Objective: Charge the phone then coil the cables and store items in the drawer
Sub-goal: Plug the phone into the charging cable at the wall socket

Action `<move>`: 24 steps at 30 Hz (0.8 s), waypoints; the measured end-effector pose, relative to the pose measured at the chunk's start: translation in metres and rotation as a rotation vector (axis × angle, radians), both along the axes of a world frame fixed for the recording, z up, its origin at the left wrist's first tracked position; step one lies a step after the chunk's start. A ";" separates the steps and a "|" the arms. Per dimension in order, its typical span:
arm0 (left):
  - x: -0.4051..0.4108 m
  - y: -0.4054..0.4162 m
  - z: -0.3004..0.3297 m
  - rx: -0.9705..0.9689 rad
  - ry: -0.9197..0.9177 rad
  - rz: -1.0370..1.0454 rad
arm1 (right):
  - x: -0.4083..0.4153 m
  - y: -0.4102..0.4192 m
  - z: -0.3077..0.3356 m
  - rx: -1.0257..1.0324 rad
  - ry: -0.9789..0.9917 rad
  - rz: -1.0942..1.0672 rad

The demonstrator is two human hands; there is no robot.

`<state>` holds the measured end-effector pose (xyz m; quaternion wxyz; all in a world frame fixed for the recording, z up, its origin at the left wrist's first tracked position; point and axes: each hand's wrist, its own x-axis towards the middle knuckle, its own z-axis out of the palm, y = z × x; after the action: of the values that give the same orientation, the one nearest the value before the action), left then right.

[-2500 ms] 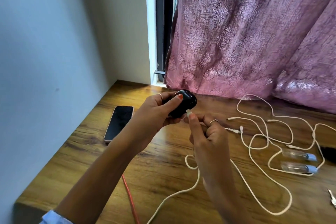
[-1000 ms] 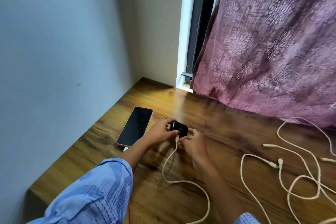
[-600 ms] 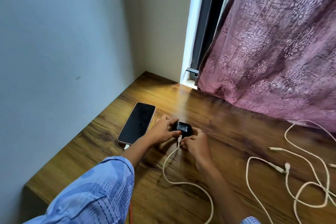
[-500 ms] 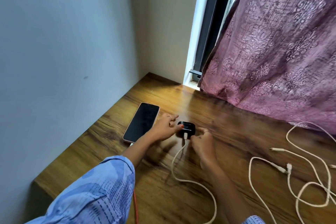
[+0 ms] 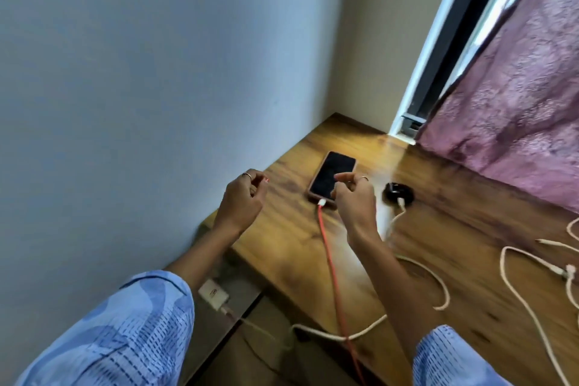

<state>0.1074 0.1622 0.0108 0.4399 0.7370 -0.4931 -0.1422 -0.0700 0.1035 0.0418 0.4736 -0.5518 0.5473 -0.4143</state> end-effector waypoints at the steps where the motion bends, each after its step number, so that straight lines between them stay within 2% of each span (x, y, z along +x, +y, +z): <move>1: 0.010 0.019 -0.005 0.015 -0.009 0.011 | 0.014 0.018 -0.001 -0.006 -0.001 0.062; 5: 0.042 0.085 -0.031 0.091 -0.003 0.084 | 0.061 0.077 -0.014 0.013 0.018 0.293; 8: 0.056 0.124 -0.054 0.173 -0.005 0.175 | 0.087 0.110 -0.038 0.118 0.060 0.496; 11: 0.068 0.150 -0.080 0.404 0.041 0.166 | 0.108 0.129 -0.071 0.276 0.138 0.664; 13: 0.075 0.161 -0.094 0.574 0.077 0.116 | 0.119 0.131 -0.096 0.373 0.222 0.709; 17: 0.086 0.168 -0.111 0.776 0.159 0.111 | 0.136 0.126 -0.146 0.472 0.396 0.691; 21: 0.091 0.164 -0.124 0.850 0.222 0.164 | 0.163 0.111 -0.189 0.561 0.595 0.789; 24: 0.097 0.156 -0.130 0.877 0.246 0.184 | 0.182 0.106 -0.215 0.612 0.576 0.763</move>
<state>0.2045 0.3181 -0.1187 0.1528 0.8718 -0.2631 -0.3840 0.1119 0.2094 -0.1728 0.5597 -0.6388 0.5114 0.1311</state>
